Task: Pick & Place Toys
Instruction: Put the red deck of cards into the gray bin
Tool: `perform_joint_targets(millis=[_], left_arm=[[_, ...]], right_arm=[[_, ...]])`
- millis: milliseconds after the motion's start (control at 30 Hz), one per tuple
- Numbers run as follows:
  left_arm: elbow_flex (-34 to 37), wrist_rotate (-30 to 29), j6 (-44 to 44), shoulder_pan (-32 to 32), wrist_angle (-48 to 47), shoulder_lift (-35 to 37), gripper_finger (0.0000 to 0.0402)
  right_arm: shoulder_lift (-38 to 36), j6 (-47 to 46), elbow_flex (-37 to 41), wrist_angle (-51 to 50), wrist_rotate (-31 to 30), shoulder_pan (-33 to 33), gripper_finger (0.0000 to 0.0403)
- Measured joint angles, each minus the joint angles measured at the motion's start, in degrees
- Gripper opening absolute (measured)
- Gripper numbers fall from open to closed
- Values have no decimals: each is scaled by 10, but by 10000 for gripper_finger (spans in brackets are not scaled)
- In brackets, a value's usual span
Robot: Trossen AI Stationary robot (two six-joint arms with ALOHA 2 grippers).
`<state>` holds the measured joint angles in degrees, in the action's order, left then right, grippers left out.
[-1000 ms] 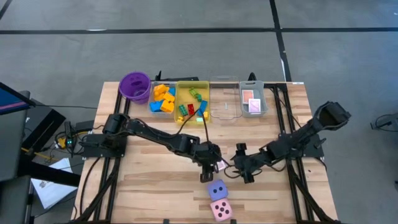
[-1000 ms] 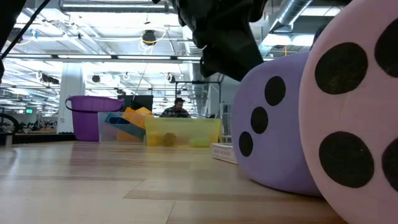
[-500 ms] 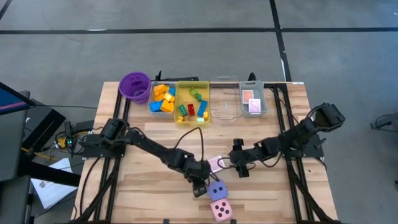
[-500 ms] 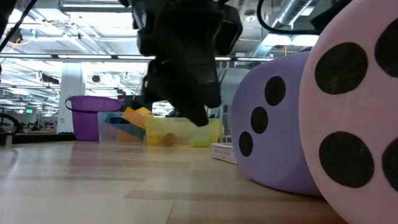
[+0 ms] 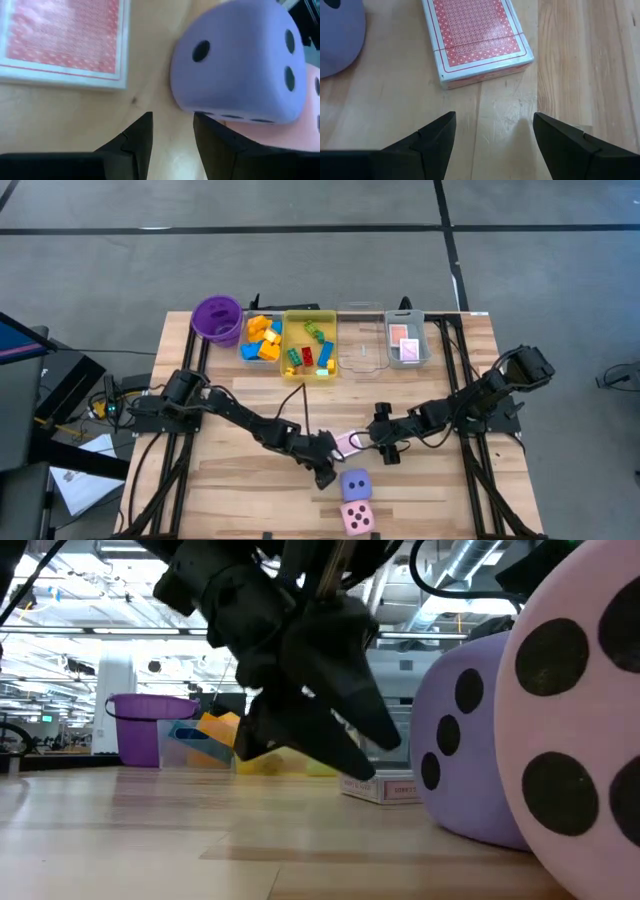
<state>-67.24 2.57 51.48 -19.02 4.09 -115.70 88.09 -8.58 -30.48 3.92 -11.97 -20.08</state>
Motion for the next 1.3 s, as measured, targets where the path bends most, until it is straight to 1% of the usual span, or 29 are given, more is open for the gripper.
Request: perform_joint_targets(millis=[133,300,400,500,633,867,1067,1167,1300], left_arm=[[17,-38,0,5,20,0,136],[18,-73,0,22,52,-3,136],[18,-74,0,33,75,-5,136],[18,-73,0,38,77,-5,136],[18,-55,0,35,94,-5,136],[18,-46,0,23,108,-5,136],[18,-45,0,20,105,-5,136],[18,-58,0,20,104,-5,136],[17,-78,1,20,100,-19,136]], right_arm=[[0,0,0,0,0,0,260],[0,0,0,0,0,0,260],[0,0,0,0,0,0,260],[0,0,0,0,0,0,260],[0,0,0,0,0,0,260],[0,0,0,1,-7,0,260],[0,1,0,40,-15,1,260],[3,1,0,62,-14,5,260],[4,0,0,60,-14,11,260]])
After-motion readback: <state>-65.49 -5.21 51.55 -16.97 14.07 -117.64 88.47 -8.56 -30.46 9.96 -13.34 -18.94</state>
